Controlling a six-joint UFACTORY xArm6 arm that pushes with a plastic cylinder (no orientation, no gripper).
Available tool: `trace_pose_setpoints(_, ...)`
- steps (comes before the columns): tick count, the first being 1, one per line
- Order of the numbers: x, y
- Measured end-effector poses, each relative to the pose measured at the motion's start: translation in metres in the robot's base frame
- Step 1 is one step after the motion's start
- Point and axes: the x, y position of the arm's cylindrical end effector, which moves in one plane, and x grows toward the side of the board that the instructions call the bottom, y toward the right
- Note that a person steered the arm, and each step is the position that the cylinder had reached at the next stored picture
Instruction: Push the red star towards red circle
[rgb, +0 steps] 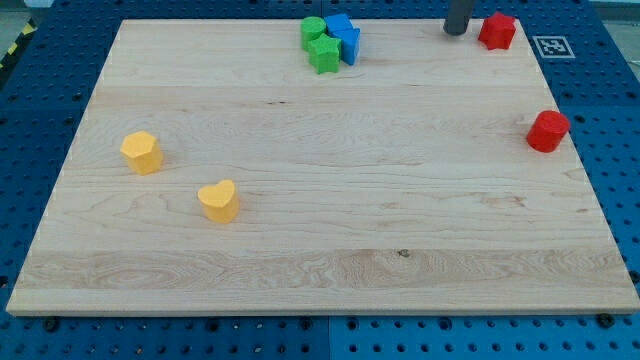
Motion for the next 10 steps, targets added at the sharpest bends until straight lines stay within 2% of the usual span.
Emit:
trace_pose_setpoints(1,-0.019,0.000)
trace_pose_setpoints(3,-0.020,0.054)
trace_pose_setpoints(7,0.039,0.094)
trace_pose_setpoints(10,0.051,0.076)
